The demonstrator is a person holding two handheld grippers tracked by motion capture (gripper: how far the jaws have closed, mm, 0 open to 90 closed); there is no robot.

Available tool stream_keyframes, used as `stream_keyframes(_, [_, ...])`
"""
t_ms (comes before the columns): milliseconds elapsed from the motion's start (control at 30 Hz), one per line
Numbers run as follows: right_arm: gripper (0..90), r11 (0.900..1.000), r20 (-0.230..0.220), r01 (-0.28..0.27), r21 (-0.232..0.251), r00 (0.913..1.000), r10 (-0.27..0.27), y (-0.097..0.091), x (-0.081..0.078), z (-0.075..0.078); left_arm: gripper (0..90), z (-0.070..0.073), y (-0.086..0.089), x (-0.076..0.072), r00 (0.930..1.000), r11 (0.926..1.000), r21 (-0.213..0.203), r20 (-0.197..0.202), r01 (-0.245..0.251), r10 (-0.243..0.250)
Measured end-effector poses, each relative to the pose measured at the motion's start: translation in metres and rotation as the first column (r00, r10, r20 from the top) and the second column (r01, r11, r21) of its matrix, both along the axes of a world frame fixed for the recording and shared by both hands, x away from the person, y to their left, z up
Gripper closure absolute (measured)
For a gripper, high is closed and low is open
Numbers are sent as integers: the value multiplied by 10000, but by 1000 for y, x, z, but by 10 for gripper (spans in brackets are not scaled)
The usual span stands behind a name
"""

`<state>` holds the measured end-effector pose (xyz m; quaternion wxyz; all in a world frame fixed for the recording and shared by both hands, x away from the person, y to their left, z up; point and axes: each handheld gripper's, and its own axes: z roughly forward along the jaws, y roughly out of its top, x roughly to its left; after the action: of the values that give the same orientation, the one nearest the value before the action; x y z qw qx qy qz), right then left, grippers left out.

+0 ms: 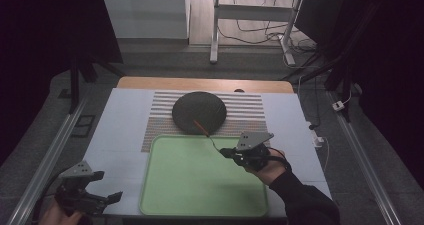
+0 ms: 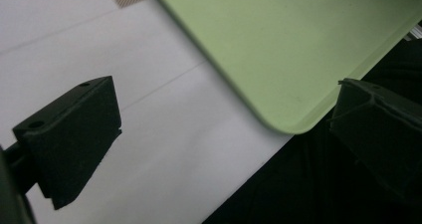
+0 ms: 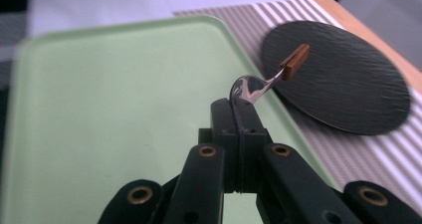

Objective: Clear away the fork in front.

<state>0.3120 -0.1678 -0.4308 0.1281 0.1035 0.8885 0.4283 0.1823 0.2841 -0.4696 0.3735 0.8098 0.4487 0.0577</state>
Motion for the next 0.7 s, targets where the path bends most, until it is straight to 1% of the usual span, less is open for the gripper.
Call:
stream_keyframes(33, [900,10000,0,0,0,10000,0,0,0,0,0,1,-2,2,9998,9998,20,51,173,-173])
stream_keyframes(67, [900,9994,-233,-170,291,9996,177,-1,-4,0,0,2,-5,4,9993,9994,-9,149,337,-336])
stream_keyframes(100, [900,9986,-334,-278,440,9990,292,-1,-5,1,0,3,-11,10,9971,9975,-131,331,688,-683])
stream_keyframes(133, [900,9979,-474,-381,524,9981,406,-2,-7,1,0,3,-11,10,9971,9975,-131,331,688,-683])
stream_keyframes(167, [900,9968,-540,-469,645,9973,504,-2,-10,2,0,3,-13,14,9956,9958,-237,336,884,-876])
stream_keyframes(233, [900,9945,-653,-669,806,9952,723,-3,-13,2,0,3,-18,19,9926,9928,-313,428,1154,-1140])
stream_keyframes(267, [900,9945,-653,-669,806,9952,723,-3,-13,2,0,4,-23,23,9901,9910,-246,508,1320,-1306])
stream_keyframes(367, [900,9898,-932,-982,1030,9898,1079,-5,-19,3,0,5,-34,33,9841,9857,-134,614,1679,-1668])
stream_keyframes(400, [900,9855,-1066,-1184,1217,9856,1315,-6,-22,3,0,6,-37,36,9812,9834,-64,673,1815,-1807])
stream_keyframes(433, [900,9844,-1122,-1273,1218,9836,1411,-7,-23,3,0,6,-40,39,9791,9815,-69,711,1912,-1903])
stream_keyframes(467, [900,9816,-1197,-1344,1356,9813,1509,-8,-26,3,0,7,-45,43,9756,9785,-58,777,2063,-2052])
stream_keyframes(500, [900,9803,-1267,-1414,1377,9791,1590,-8,-27,3,0,8,-48,46,9728,9760,-33,808,2179,-2169])
stream_keyframes(533, [900,9803,-1267,-1414,1377,9791,1590,-8,-27,3,0,8,-53,50,9690,9727,38,861,2322,-2317])
stream_keyframes(567, [900,9764,-1377,-1559,1495,9746,1767,-10,-30,3,0,9,-57,54,9652,9693,126,894,2458,-2459])
stream_keyframes(600, [900,9764,-1377,-1559,1495,9746,1767,-10,-30,3,0,9,-61,57,9609,9651,213,904,2610,-2618])
stream_keyframes(633, [900,9736,-1468,-1688,1538,9704,1915,-11,-33,3,0,10,-65,61,9566,9610,285,911,2752,-2766])
stream_keyframes(700, [900,9703,-1546,-1824,1589,9661,2069,-12,-36,2,0,11,-74,67,9494,9537,413,917,2978,-3004])
